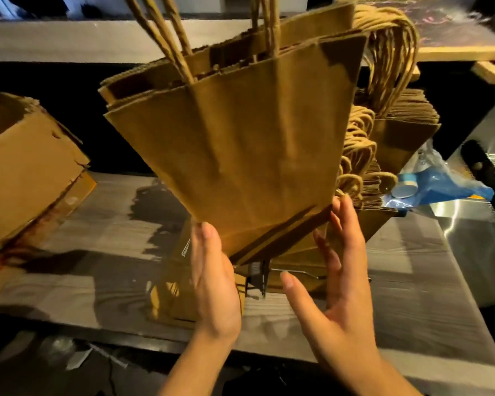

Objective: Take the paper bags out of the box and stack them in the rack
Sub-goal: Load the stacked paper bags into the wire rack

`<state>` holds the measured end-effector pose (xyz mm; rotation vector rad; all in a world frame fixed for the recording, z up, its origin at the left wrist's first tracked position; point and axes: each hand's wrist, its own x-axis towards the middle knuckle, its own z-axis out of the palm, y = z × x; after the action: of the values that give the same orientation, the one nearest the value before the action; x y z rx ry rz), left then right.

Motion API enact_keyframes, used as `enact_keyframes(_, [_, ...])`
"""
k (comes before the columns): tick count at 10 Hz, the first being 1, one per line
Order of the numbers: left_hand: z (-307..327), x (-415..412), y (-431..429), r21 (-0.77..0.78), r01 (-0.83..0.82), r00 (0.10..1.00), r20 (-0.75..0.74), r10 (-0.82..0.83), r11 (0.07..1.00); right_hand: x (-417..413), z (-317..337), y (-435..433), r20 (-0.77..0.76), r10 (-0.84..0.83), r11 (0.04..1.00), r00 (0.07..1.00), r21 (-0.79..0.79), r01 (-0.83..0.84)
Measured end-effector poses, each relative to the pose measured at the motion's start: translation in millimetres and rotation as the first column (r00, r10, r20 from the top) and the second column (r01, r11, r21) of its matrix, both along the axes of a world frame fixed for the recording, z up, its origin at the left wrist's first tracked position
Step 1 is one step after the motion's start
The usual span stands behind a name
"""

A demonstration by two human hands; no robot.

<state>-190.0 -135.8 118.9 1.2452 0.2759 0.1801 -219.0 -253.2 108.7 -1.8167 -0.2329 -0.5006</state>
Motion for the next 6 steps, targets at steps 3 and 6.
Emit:
enact_keyframes(3, [-20.9, 17.6, -45.5, 0.192, 0.295, 0.954, -0.005, -0.299, 0.936, 10.5, -25.2, -24.7, -0.07, -0.285, 0.954, 0.956, 0.073, 0.29])
enact_keyframes(6, [-45.6, 26.7, -48.4, 0.343, 0.343, 0.93, 0.006, -0.367, 0.875, 17.0, -48.7, -33.6, -0.234, -0.266, 0.929, 0.935, 0.196, 0.314])
